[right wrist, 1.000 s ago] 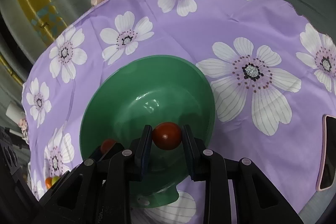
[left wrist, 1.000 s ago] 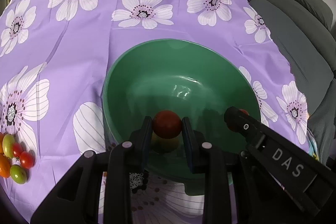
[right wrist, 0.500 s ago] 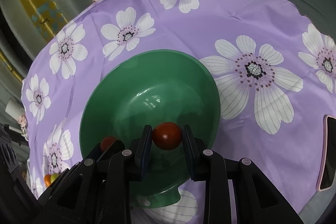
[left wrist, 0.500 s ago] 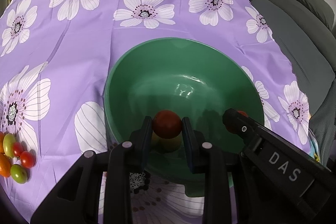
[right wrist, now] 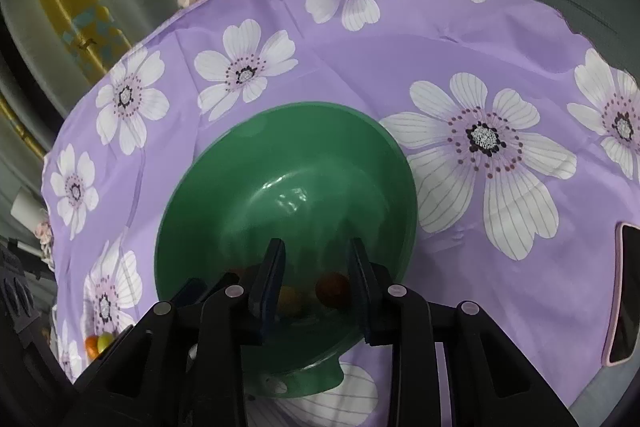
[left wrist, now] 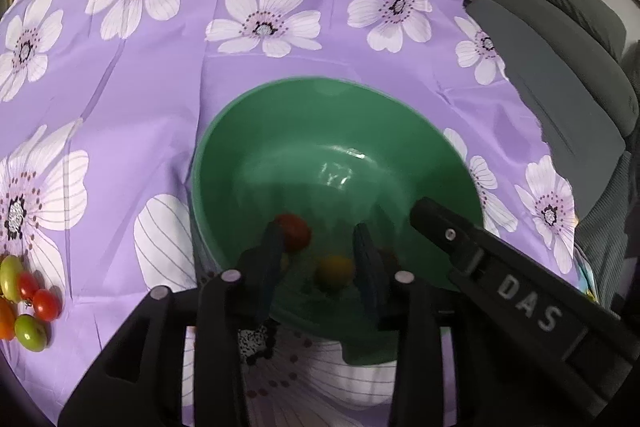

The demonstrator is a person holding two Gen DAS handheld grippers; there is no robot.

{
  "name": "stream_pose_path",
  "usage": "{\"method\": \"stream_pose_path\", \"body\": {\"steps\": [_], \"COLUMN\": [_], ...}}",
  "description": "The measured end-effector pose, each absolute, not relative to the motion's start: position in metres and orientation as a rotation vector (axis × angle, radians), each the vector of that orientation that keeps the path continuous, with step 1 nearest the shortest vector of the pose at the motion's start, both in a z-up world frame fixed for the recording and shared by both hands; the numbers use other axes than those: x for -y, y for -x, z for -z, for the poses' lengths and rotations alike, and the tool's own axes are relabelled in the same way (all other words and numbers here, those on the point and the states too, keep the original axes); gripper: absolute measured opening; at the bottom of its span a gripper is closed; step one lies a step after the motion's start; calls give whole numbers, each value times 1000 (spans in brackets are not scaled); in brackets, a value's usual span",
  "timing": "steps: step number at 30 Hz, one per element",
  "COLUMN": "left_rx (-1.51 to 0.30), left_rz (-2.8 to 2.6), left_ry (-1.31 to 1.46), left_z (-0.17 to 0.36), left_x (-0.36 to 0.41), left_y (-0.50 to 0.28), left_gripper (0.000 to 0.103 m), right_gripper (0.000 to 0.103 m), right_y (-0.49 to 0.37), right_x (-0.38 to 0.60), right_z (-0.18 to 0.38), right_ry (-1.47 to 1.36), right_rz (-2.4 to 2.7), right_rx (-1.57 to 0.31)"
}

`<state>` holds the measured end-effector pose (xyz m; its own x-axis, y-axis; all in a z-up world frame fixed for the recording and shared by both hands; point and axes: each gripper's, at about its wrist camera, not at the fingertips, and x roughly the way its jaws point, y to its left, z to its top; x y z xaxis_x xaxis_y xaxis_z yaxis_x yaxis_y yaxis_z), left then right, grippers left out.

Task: Organize fruits
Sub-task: 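Open the right gripper to release the tomato into the bowl, then move the right gripper back to the fruit pile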

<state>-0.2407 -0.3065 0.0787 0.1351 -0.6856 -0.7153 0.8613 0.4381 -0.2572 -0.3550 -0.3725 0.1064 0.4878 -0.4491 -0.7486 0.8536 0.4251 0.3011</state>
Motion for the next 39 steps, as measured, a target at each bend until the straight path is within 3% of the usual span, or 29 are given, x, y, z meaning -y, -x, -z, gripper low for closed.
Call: {"method": "stream_pose_path", "body": {"steps": [3, 6, 12, 17, 20, 24, 29, 35, 39], "left_rx": [-862, -847, -788, -780, -782, -818, -914, -993, -1070], "left_rz": [1142, 1127, 1023, 903, 803, 748, 788, 852, 827], "left_ry": [-213, -173, -88, -62, -29, 16, 105, 116, 149], "left_z": [-88, -99, -120, -132, -133, -116, -85, -72, -61], "left_x": [297, 281, 229, 175, 140, 101, 91, 110, 112], "left_y": [240, 233, 204, 161, 132, 100, 76, 62, 54], "left_gripper": [46, 50, 59, 60, 61, 63, 61, 43, 36], "right_gripper": [34, 52, 53, 54, 65, 66, 66, 66, 58], "right_y": [356, 356, 344, 332, 321, 294, 237, 168, 168], "right_x": [370, 364, 350, 336, 323, 302, 279, 260, 255], "right_z": [-113, -122, -134, -142, -149, -152, -130, -117, -100], "right_ry": [-720, -696, -633, -594, -556, -539, -615, -514, -515], "right_rz": [880, 857, 817, 787, 745, 606, 419, 311, 256], "right_rx": [-598, -547, -506, -491, -466, -475, -624, -792, -827]}}
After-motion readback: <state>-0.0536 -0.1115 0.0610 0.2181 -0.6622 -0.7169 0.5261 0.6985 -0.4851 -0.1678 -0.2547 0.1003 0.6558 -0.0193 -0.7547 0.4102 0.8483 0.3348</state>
